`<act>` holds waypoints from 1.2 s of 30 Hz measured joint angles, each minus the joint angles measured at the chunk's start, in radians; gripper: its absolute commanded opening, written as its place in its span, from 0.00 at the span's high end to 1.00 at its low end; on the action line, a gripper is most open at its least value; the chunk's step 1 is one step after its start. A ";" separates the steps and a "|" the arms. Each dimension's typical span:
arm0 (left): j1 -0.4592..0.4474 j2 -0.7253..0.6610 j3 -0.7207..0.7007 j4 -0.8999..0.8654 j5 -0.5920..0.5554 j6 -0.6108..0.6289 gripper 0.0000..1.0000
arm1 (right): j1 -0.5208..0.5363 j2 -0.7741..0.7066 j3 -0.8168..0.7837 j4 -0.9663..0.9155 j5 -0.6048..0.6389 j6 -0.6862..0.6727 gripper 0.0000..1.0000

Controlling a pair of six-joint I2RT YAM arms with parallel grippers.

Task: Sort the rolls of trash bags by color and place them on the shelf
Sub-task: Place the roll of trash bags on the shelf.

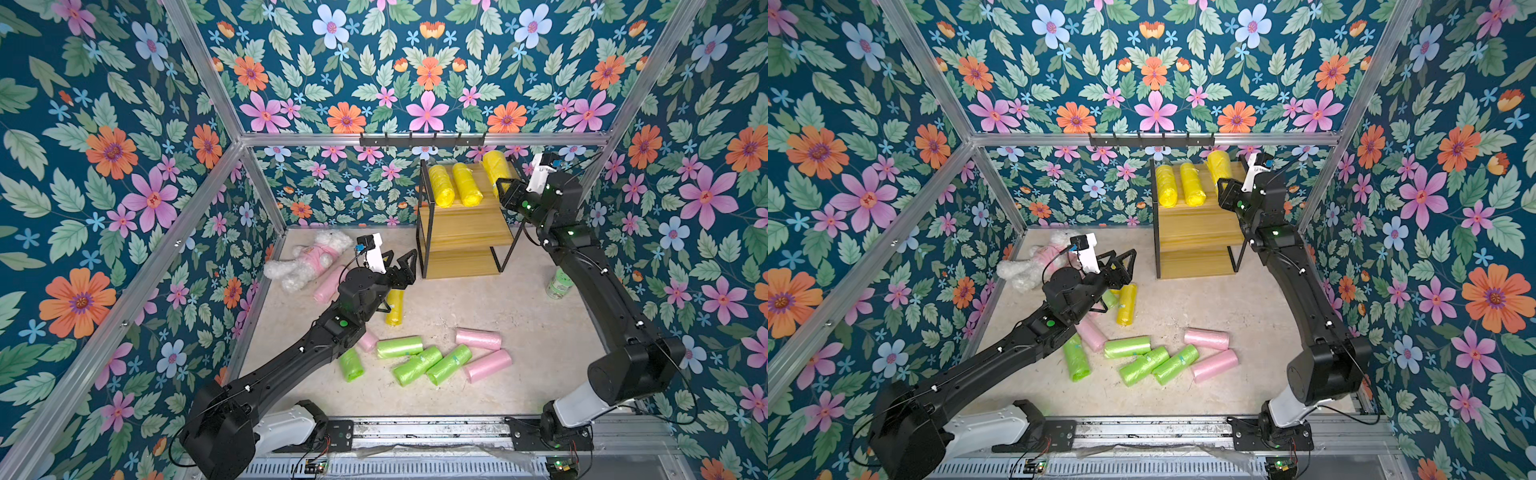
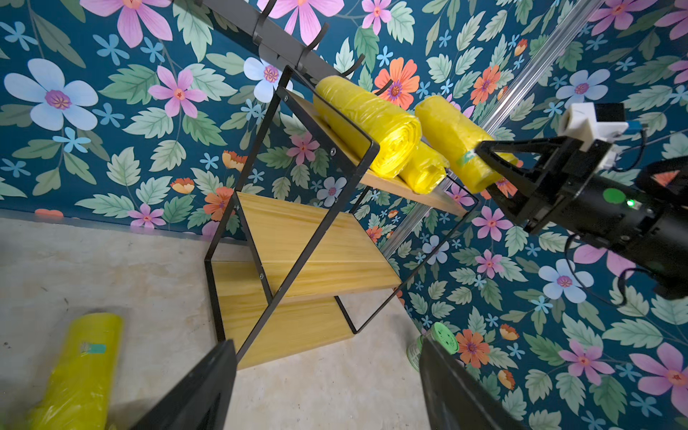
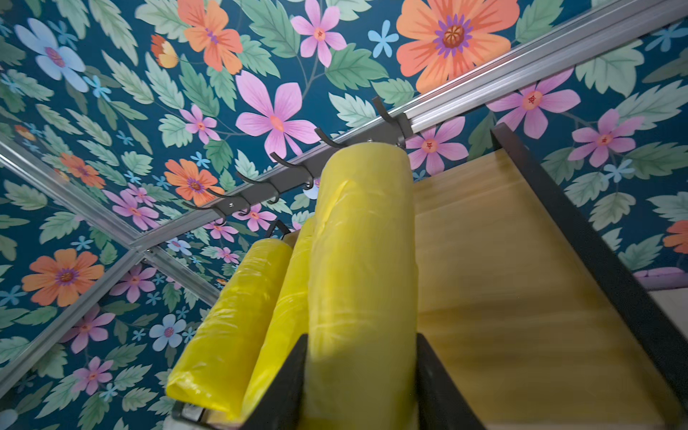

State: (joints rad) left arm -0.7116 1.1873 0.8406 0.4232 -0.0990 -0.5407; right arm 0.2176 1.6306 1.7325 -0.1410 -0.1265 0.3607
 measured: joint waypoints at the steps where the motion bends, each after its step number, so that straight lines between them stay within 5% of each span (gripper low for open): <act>1: 0.000 0.002 0.001 -0.005 0.000 0.002 0.17 | 0.000 0.026 0.029 -0.019 0.006 -0.005 0.62; 20: 0.005 0.027 0.001 -0.015 0.005 0.019 0.17 | 0.060 0.139 0.134 -0.105 -0.020 0.003 0.51; 36: 0.011 0.062 -0.009 -0.044 -0.011 0.045 0.16 | 0.024 0.092 0.110 -0.108 -0.012 0.008 0.27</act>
State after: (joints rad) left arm -0.7006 1.2495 0.8318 0.3790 -0.1101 -0.4957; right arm 0.2420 1.7226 1.8427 -0.2489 -0.1387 0.3691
